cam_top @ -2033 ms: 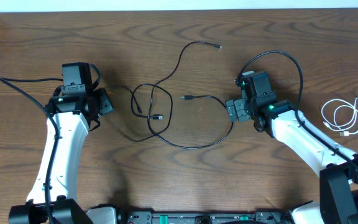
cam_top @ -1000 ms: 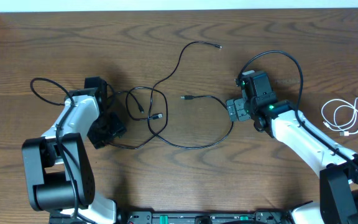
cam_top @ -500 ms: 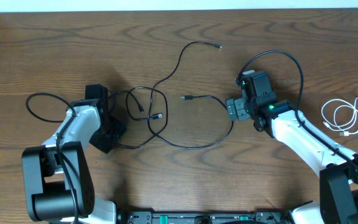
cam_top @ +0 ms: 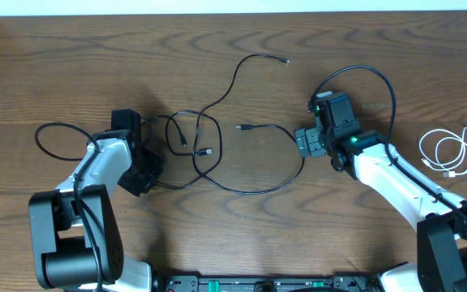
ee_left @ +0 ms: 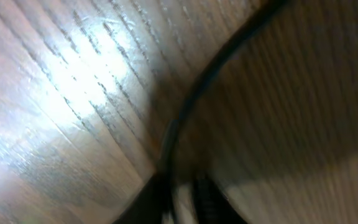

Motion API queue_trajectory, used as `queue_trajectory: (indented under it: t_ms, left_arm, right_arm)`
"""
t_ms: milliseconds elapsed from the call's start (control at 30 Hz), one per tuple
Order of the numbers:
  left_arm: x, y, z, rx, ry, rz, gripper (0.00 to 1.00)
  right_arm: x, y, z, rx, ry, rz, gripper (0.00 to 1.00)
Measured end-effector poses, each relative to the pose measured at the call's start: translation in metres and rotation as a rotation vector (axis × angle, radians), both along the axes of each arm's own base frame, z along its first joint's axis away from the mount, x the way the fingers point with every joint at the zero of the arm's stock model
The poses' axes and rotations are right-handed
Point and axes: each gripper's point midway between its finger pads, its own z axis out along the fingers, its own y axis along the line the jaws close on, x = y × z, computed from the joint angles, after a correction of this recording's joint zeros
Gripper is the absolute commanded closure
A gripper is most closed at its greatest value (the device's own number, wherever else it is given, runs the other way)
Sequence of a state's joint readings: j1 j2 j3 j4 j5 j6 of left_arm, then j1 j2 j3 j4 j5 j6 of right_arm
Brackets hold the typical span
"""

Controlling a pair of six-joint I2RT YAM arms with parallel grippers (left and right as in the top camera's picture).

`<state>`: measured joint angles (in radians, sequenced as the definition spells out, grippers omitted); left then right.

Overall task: Untangle cables
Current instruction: 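Grasp the black cable's left end with the left gripper and lift it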

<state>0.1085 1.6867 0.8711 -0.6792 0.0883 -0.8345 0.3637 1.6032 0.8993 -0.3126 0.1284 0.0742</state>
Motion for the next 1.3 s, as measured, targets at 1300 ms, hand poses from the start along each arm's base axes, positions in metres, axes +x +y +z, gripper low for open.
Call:
queue_trajectory:
  t_ms: [1300]
  left_arm:
    - [-0.025,-0.080,0.469,0.026,-1.851,-0.567,0.93]
  right_arm:
    - [-0.001,-0.001,-0.001,-0.001,0.002,-0.003,0.01]
